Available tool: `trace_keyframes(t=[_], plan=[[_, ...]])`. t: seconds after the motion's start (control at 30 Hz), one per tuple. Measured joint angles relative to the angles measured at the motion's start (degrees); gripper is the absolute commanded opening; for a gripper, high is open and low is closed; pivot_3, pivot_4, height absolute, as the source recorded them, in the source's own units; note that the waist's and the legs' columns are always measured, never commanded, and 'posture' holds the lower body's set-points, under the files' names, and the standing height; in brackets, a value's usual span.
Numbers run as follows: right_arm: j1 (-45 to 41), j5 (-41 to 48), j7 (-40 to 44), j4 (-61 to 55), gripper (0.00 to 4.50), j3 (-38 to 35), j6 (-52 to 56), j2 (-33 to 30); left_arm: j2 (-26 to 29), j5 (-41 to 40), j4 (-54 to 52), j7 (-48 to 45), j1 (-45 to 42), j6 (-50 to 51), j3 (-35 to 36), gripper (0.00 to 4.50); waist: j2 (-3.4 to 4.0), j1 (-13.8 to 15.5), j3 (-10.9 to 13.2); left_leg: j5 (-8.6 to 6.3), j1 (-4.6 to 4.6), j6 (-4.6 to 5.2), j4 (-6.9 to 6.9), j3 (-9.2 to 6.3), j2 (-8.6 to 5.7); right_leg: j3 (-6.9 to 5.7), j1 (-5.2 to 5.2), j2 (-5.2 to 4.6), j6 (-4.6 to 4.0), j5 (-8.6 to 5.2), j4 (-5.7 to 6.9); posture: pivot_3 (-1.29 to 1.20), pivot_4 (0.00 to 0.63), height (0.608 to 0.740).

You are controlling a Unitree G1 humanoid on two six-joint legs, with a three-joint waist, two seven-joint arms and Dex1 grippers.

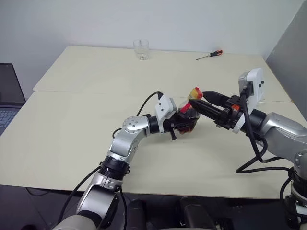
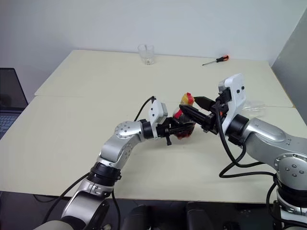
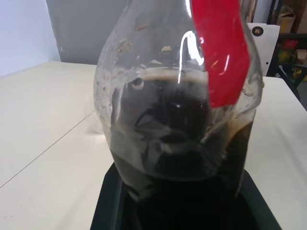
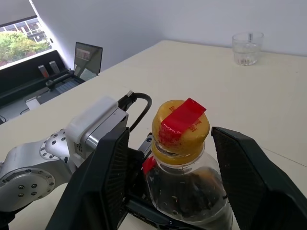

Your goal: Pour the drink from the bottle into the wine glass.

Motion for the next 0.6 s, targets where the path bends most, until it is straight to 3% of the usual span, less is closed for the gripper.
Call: trace_keyframes(t=[0.1, 0.3, 0.6], plan=[[-0.42, -0.43, 0.08, 0.56, 2.74, 0.65, -0.15, 0.03, -0.05, 0.04, 0.0, 0.0, 0.0, 0.0, 0.0, 0.9, 0.0, 0.0, 0.0, 0.0, 0.0, 0.0, 0.0, -0.01, 0.0, 0.0, 0.0, 0.0, 0.0, 0.0, 0.0, 0.0, 0.15, 0.74], [-0.99, -1.6, 0.62, 1.4, 1.19, 1.42, -0.34, 0.36, -0.08, 0.11, 0.0, 0.0, 0.0, -0.06, 0.08, 0.9, 0.0, 0.0, 0.0, 0.0, 0.0, 0.0, 0.0, 0.0, 0.0, 0.0, 0.0, 0.0, 0.0, 0.0, 0.0, 0.0, 0.15, 0.74], [-1.54, -1.19, 0.63, 2.02, 1.19, 1.49, -0.36, 0.49, -0.03, 0.19, 0.0, 0.05, 0.0, -0.66, 0.16, 0.9, 0.0, 0.01, 0.0, 0.0, 0.0, 0.0, 0.0, 0.0, 0.0, 0.0, 0.0, 0.0, 0.0, 0.0, 0.0, 0.0, 0.15, 0.74]])
